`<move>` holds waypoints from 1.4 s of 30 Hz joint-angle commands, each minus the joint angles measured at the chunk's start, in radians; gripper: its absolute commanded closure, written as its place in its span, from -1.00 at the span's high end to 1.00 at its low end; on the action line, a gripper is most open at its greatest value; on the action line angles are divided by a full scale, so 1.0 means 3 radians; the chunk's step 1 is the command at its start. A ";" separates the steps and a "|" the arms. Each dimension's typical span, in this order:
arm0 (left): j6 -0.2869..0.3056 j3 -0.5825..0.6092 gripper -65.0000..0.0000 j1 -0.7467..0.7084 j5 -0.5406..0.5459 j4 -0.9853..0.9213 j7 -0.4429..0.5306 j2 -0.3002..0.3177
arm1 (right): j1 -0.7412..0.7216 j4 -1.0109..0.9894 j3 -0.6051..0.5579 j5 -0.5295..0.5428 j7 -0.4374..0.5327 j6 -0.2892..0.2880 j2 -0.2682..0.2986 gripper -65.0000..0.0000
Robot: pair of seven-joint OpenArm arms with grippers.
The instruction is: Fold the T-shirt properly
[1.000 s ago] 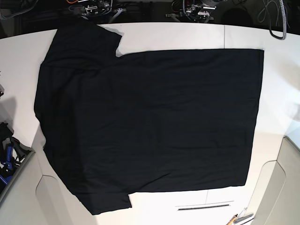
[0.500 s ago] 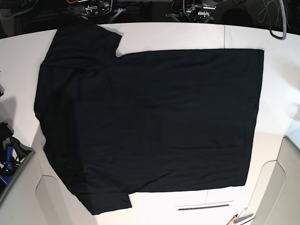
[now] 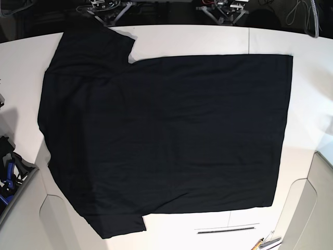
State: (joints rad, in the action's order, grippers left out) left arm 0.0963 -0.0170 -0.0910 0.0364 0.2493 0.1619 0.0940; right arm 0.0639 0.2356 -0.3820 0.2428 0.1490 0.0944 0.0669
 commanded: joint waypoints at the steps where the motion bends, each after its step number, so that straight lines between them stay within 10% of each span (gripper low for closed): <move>1: 0.0008 -0.0004 -1.00 -0.0070 0.0004 0.0097 0.0047 0.0024 | 0.0031 0.0022 -0.0005 0.0000 0.0028 0.0018 0.0039 -1.00; 10: 0.0022 -0.0004 -1.00 -0.1105 0.0191 0.1202 0.0043 0.0186 | 0.0638 0.0713 -0.0005 -0.0001 0.0028 0.0025 0.0305 -1.00; 17: 0.0612 -0.0004 -1.00 -0.1890 0.0445 0.2112 0.0042 0.0411 | 0.1340 0.1601 -0.0005 0.0000 0.0028 0.0055 0.0506 -1.00; 29: 0.1417 -0.0273 -1.00 -0.2997 0.1024 0.4079 -0.0510 0.0743 | 0.2799 0.3708 0.0070 -0.0003 0.0028 0.0651 0.1039 -1.00; 42: 0.1925 -0.1030 -1.00 -0.3175 0.1780 0.5290 -0.1118 0.0740 | 0.3649 0.5500 0.1312 0.0436 -0.0131 0.0228 0.1133 -1.00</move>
State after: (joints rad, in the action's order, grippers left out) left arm 0.6582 -0.3195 -1.0256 0.5560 1.8206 -0.1875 0.3122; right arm 1.1385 1.8751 0.0109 0.3798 0.0940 0.1623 0.3992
